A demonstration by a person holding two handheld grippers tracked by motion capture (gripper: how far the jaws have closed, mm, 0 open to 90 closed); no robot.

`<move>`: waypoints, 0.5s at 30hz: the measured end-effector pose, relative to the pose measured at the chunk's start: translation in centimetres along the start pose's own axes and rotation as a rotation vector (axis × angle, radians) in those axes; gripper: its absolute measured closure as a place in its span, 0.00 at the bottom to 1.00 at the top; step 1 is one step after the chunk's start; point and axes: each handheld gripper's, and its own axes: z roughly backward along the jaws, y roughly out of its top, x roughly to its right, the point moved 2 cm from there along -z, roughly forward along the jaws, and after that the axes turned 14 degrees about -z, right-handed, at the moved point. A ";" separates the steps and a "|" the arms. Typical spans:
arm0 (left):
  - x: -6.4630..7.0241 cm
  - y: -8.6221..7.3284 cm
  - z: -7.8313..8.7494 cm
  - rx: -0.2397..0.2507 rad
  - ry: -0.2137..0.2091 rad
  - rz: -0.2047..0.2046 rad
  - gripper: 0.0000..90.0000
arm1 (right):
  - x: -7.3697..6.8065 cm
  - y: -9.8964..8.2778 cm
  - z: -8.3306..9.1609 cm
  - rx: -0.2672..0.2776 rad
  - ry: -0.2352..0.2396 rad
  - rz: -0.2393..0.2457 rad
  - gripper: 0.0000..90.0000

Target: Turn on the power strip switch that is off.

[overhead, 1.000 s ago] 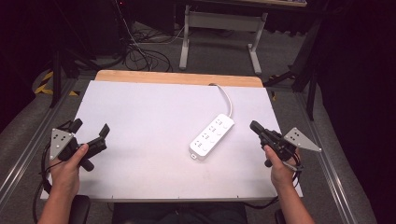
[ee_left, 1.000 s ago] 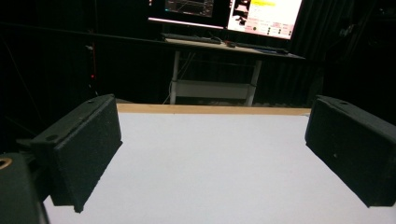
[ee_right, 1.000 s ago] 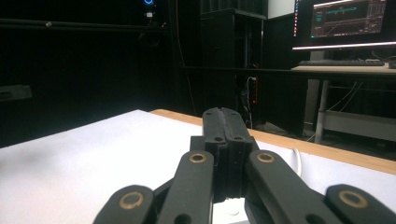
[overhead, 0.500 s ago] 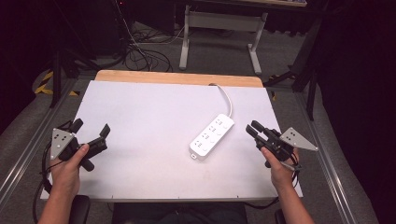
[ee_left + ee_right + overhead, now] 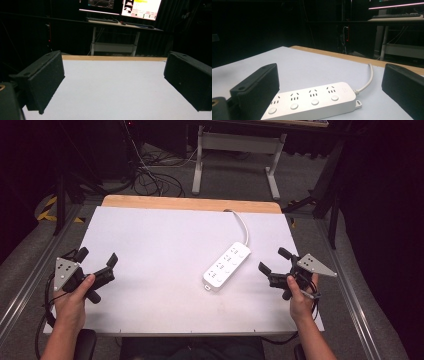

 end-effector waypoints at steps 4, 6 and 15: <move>0.0 0.0 0.0 -0.001 0.000 -0.002 0.04 | 0.0 0.0 0.0 0.002 -0.004 0.004 0.02; 0.0 0.0 0.0 -0.001 0.000 -0.002 0.04 | 0.0 0.0 0.0 0.001 -0.004 0.006 0.02; 0.0 0.0 0.1 -0.002 0.000 -0.002 0.04 | -0.1 0.0 -0.1 -0.002 0.000 0.013 0.02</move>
